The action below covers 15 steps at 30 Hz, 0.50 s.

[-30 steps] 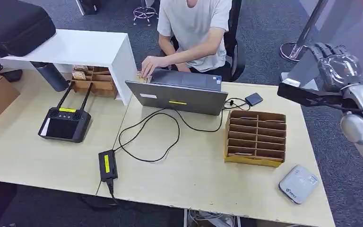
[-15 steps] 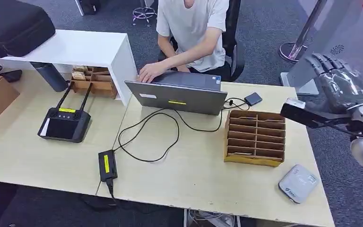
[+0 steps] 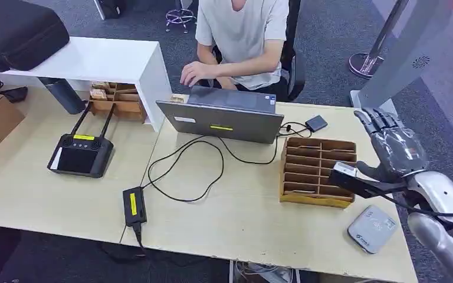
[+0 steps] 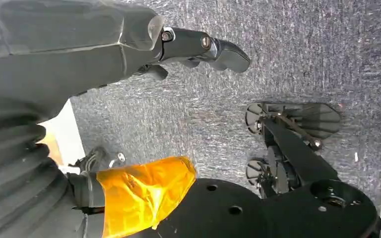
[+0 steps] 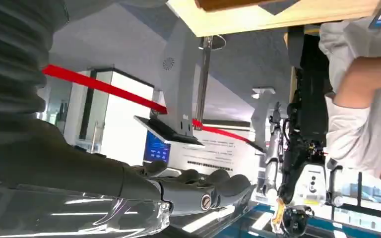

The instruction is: Pass the card to the sensor for recognition and then transmit it.

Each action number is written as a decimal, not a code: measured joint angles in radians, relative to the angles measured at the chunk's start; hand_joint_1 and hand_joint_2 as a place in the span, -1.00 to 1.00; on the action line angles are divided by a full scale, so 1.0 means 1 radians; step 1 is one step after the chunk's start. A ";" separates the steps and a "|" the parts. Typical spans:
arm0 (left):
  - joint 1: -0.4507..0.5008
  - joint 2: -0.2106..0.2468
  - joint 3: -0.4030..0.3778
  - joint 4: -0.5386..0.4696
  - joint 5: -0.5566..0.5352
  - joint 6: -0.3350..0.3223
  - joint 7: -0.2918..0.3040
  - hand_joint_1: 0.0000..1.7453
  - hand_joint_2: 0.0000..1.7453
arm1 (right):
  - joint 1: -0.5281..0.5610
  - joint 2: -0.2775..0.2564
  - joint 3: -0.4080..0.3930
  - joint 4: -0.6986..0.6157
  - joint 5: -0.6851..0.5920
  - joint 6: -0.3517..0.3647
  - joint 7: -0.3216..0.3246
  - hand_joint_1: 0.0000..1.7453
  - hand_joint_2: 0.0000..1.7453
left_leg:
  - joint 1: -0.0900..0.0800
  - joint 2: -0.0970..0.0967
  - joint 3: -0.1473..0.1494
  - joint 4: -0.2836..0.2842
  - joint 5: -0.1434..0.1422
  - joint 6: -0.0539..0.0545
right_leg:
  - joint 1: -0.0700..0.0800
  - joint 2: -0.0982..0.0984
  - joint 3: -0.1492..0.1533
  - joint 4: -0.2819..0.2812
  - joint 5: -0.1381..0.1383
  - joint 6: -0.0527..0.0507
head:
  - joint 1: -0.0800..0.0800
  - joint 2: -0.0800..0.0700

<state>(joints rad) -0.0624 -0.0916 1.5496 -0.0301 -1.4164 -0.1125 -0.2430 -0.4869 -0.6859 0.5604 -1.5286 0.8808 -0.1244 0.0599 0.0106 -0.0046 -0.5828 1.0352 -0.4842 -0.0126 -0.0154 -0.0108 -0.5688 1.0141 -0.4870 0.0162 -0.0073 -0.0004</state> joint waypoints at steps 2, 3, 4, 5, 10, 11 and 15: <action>-0.002 0.000 0.000 0.000 -0.002 0.001 0.000 -1.00 1.00 | 0.009 0.005 -0.002 0.000 0.002 0.002 0.000 -1.00 1.00 | 0.000 0.000 0.000 0.000 0.000 0.000 | 0.000 0.000 0.000 0.000 0.000 0.000 | 0.000 0.000; -0.004 0.000 0.000 0.000 -0.002 0.001 0.000 -1.00 1.00 | 0.011 0.009 -0.002 0.000 0.006 0.004 0.001 -1.00 1.00 | 0.000 0.000 0.000 0.000 0.000 0.000 | 0.000 0.000 0.000 0.000 0.000 0.000 | 0.000 0.000; -0.005 0.000 0.000 0.000 -0.002 0.001 0.000 -1.00 1.00 | 0.011 0.013 -0.002 0.000 0.011 0.006 0.003 -1.00 1.00 | 0.000 0.000 0.000 0.000 0.000 0.000 | 0.000 0.000 0.000 0.000 0.000 0.000 | 0.000 0.000; -0.005 0.000 0.000 0.000 -0.003 0.002 0.001 -1.00 1.00 | 0.011 0.016 -0.003 0.002 0.012 0.008 0.007 -1.00 1.00 | 0.000 0.000 0.000 0.000 0.000 0.000 | 0.000 0.000 0.000 0.000 0.000 0.000 | 0.000 0.000; -0.005 0.000 0.000 0.000 -0.011 0.002 0.001 -1.00 1.00 | 0.018 0.022 -0.012 0.021 0.022 0.009 0.005 -1.00 1.00 | 0.000 0.000 0.000 0.000 0.000 0.000 | 0.000 0.000 0.000 0.000 0.000 0.000 | 0.000 0.000; -0.006 0.000 0.000 0.000 -0.014 0.003 0.002 -1.00 1.00 | 0.017 0.023 -0.015 0.028 0.031 0.009 0.005 -1.00 1.00 | 0.000 0.000 0.000 0.000 0.000 0.000 | 0.000 0.000 0.000 0.000 0.000 0.000 | 0.000 0.000; -0.009 0.000 0.000 0.000 -0.023 0.008 0.011 -1.00 1.00 | 0.002 0.037 -0.024 0.070 0.054 0.015 0.011 -1.00 1.00 | 0.000 0.000 0.000 0.000 0.000 0.000 | 0.000 0.000 0.000 0.000 0.000 0.000 | 0.000 0.000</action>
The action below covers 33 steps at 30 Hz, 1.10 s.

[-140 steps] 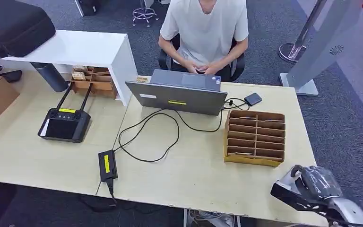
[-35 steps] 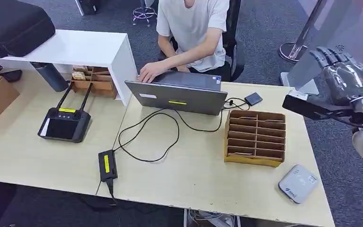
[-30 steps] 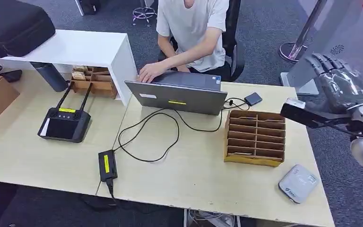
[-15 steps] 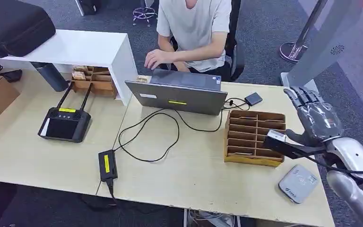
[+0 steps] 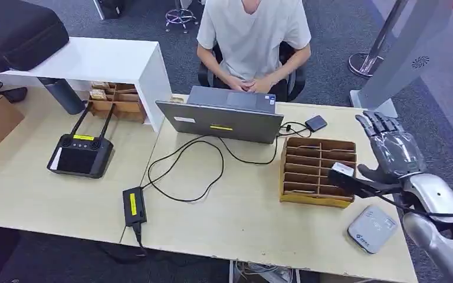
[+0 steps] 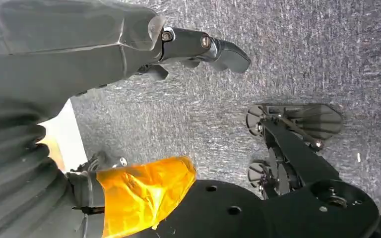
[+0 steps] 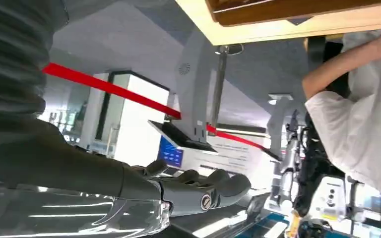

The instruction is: Pass the card to the sensor for recognition and then transmit it.

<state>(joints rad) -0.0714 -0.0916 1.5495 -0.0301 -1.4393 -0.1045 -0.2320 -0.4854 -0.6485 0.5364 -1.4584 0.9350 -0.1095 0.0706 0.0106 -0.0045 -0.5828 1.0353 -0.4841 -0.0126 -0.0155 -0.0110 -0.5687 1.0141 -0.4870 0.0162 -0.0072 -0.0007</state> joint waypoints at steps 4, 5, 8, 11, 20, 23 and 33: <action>0.001 0.001 0.000 0.000 -0.005 0.000 0.002 -1.00 1.00 | -0.003 0.006 -0.005 0.036 0.000 -0.009 -0.006 -1.00 1.00 | 0.000 0.000 0.000 0.000 0.000 0.000 | 0.000 0.000 0.000 0.000 0.000 0.000 | 0.000 0.000; 0.001 0.001 0.000 0.000 -0.006 0.000 0.002 -1.00 1.00 | -0.003 0.008 -0.006 0.042 0.000 -0.010 -0.008 -1.00 1.00 | 0.000 0.000 0.000 0.000 0.000 0.000 | 0.000 0.000 0.000 0.000 0.000 0.000 | 0.000 0.000; 0.001 0.001 0.000 0.000 -0.006 0.000 0.002 -1.00 1.00 | -0.003 0.011 -0.006 0.056 0.000 -0.011 -0.008 -1.00 1.00 | 0.000 0.000 0.000 0.000 0.000 0.000 | 0.000 0.000 0.000 0.000 0.000 0.000 | 0.000 0.000; 0.001 0.002 0.000 0.000 -0.008 0.000 0.002 -1.00 1.00 | -0.004 0.014 -0.006 0.064 0.004 -0.012 -0.007 -1.00 1.00 | 0.000 0.000 0.000 0.000 0.000 0.000 | 0.000 0.000 0.000 0.000 0.000 0.000 | 0.000 0.000; -0.006 0.001 -0.002 0.000 -0.037 -0.001 0.008 -1.00 1.00 | -0.103 0.067 -0.006 0.204 0.054 -0.029 0.014 -1.00 1.00 | 0.000 0.000 0.000 0.000 0.001 0.000 | 0.000 0.000 0.000 0.000 0.001 -0.001 | 0.000 0.000; -0.008 0.001 -0.003 0.000 -0.043 -0.002 0.010 -1.00 1.00 | -0.124 0.089 -0.006 0.246 0.055 -0.030 0.020 -1.00 1.00 | 0.000 0.000 0.000 0.000 0.001 0.000 | 0.000 0.000 0.000 0.000 0.001 -0.001 | 0.000 0.000; -0.014 0.001 -0.003 0.000 -0.051 -0.006 0.017 -1.00 1.00 | -0.164 0.173 -0.007 0.355 0.043 -0.040 0.034 -1.00 1.00 | 0.000 0.000 0.000 0.000 0.001 -0.001 | 0.000 0.000 0.000 0.000 0.001 -0.001 | 0.000 0.000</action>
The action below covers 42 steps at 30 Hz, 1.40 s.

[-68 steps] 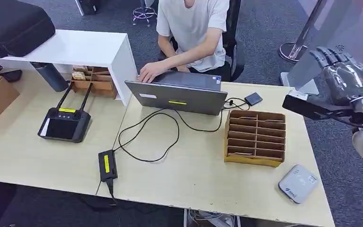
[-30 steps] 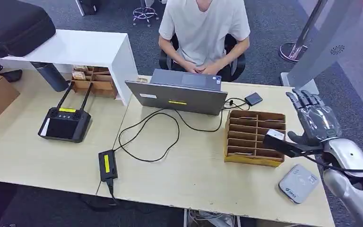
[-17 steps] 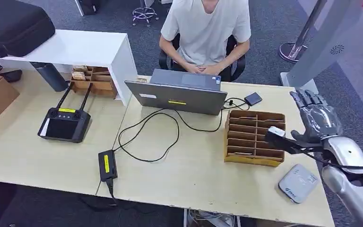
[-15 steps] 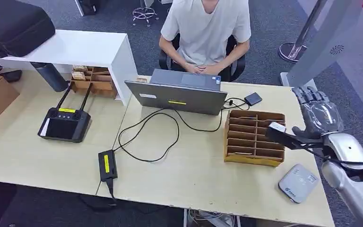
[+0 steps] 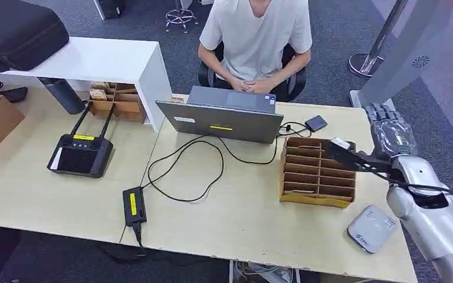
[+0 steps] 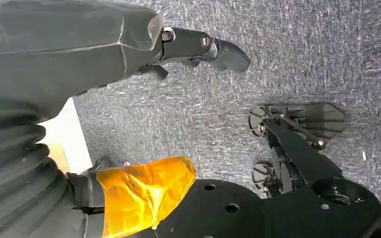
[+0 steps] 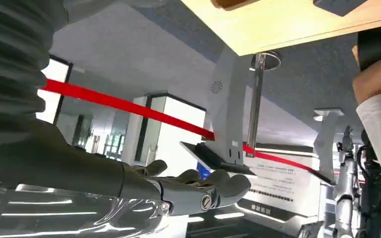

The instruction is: Pass the card to the sensor for recognition and then transmit it.

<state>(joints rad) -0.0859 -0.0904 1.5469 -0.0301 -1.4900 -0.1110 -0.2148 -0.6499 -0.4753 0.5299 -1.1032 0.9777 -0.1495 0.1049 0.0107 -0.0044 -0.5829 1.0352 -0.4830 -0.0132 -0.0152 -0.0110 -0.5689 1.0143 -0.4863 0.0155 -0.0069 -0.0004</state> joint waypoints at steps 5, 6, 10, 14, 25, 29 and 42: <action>-0.004 0.000 0.000 0.000 -0.001 0.000 0.002 -1.00 1.00 | -0.022 0.039 0.000 0.039 0.000 -0.003 0.001 -1.00 1.00 | 0.000 0.000 0.000 0.000 0.001 0.000 | 0.000 0.000 0.000 0.000 0.000 0.000 | 0.000 0.000; -0.004 0.000 0.000 0.000 -0.001 0.000 0.002 -1.00 1.00 | -0.023 0.043 0.000 0.040 -0.001 0.000 0.001 -1.00 1.00 | 0.000 0.000 0.000 0.000 0.001 0.000 | 0.000 0.000 0.000 0.000 0.000 0.000 | 0.000 0.000; -0.004 0.000 0.000 0.000 -0.002 0.000 0.003 -1.00 1.00 | -0.026 0.050 0.003 0.038 -0.012 0.032 0.002 -1.00 1.00 | 0.000 0.000 0.000 0.000 0.001 0.000 | 0.000 0.000 0.000 0.000 0.000 0.000 | 0.000 0.000; -0.004 0.000 0.000 0.000 -0.003 0.002 0.003 -1.00 1.00 | -0.029 0.053 0.009 0.027 -0.015 0.060 0.010 -1.00 1.00 | 0.000 0.000 0.000 0.000 0.001 0.000 | 0.000 0.000 0.000 0.000 0.000 0.000 | 0.000 0.000; -0.002 0.000 0.003 0.000 -0.003 0.007 0.003 -1.00 1.00 | -0.060 0.053 0.040 -0.045 -0.075 0.192 0.050 -1.00 1.00 | 0.000 0.000 0.000 0.000 0.001 0.000 | 0.000 0.000 0.000 0.000 0.000 0.000 | 0.000 0.000; 0.001 0.001 0.003 0.000 -0.002 0.009 0.003 -1.00 1.00 | -0.072 0.044 0.055 -0.064 -0.087 0.208 0.050 -1.00 1.00 | 0.000 0.000 0.000 0.000 0.001 0.000 | 0.000 0.000 0.000 0.000 0.000 0.000 | 0.000 0.000; -0.001 0.002 0.003 0.000 -0.003 0.007 0.003 -1.00 1.00 | -0.082 0.036 0.097 -0.069 -0.121 0.207 0.053 -1.00 1.00 | 0.000 0.000 0.000 0.000 0.001 0.000 | 0.000 0.000 0.000 0.000 0.000 0.000 | 0.000 0.000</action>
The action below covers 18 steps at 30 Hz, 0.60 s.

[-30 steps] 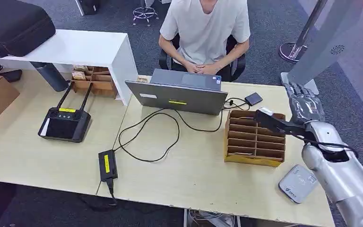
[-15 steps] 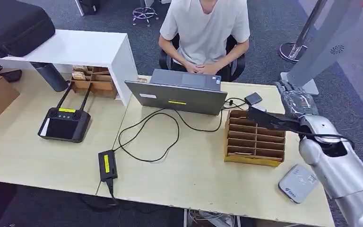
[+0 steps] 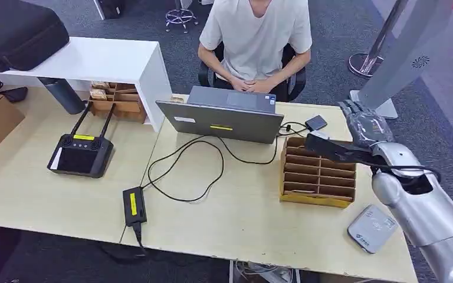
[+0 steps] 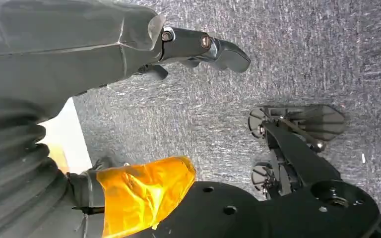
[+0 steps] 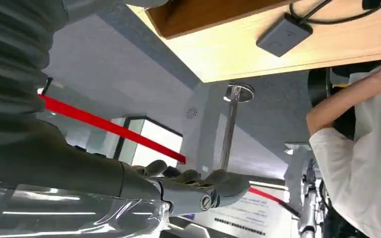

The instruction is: Pass the card to the sensor for recognition and then transmit it.

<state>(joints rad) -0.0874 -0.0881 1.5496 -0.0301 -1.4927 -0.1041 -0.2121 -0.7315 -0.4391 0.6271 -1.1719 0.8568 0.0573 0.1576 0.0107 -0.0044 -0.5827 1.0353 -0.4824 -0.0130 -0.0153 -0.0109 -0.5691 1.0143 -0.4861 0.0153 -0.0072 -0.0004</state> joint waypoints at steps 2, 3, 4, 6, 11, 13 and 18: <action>0.003 0.002 0.000 0.000 0.000 0.000 0.000 -1.00 1.00 | 0.000 0.000 0.003 0.007 -0.001 -0.010 -0.005 -1.00 1.00 | 0.000 0.000 0.000 0.000 0.000 0.000 | 0.000 0.000 0.000 0.000 0.000 0.000 | 0.000 0.000; 0.005 0.002 0.000 0.000 0.000 0.000 0.000 -1.00 1.00 | 0.000 0.000 0.004 0.010 -0.001 -0.013 -0.005 -1.00 1.00 | 0.000 0.000 0.000 0.000 0.000 0.000 | 0.000 0.000 0.000 0.000 0.000 0.000 | 0.000 0.000; 0.006 0.003 0.000 0.000 0.000 0.000 0.000 -1.00 1.00 | 0.000 0.000 0.004 0.013 -0.001 -0.016 -0.007 -1.00 1.00 | 0.000 0.000 0.000 0.000 0.000 0.000 | 0.000 0.000 0.000 0.000 0.000 0.000 | 0.000 0.000; 0.007 0.004 0.000 0.000 0.000 0.000 0.000 -1.00 1.00 | 0.000 0.000 0.005 0.017 -0.001 -0.016 -0.008 -1.00 1.00 | 0.000 0.000 0.000 0.000 0.000 0.000 | 0.000 0.000 0.000 0.000 0.000 0.000 | 0.000 0.000; 0.008 0.004 0.000 0.000 0.000 0.000 0.000 -1.00 1.00 | 0.000 0.000 0.010 0.024 -0.001 -0.016 -0.007 -1.00 1.00 | 0.000 0.000 0.000 0.000 0.000 0.000 | 0.000 0.000 0.000 0.000 0.000 0.000 | 0.000 0.000; 0.007 0.004 0.000 0.000 0.000 0.000 0.000 -1.00 1.00 | 0.001 0.000 0.011 0.026 -0.002 -0.018 -0.002 -1.00 1.00 | 0.000 0.000 0.000 0.000 0.000 0.000 | 0.000 0.000 0.000 0.000 0.000 0.000 | 0.000 0.000; 0.007 0.003 0.000 0.000 -0.002 0.000 -0.001 -1.00 1.00 | 0.017 0.005 0.010 0.034 -0.004 -0.083 -0.002 -1.00 1.00 | 0.000 0.000 0.000 0.000 0.000 0.000 | 0.000 0.000 0.000 0.000 0.000 0.000 | 0.000 0.000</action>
<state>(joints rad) -0.0804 -0.0847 1.5496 -0.0301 -1.4942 -0.1045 -0.2129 -0.7150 -0.4341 0.6371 -1.1383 0.8526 -0.0253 0.1560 0.0107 -0.0044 -0.5828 1.0353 -0.4824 -0.0130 -0.0153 -0.0109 -0.5690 1.0143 -0.4861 0.0153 -0.0072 -0.0004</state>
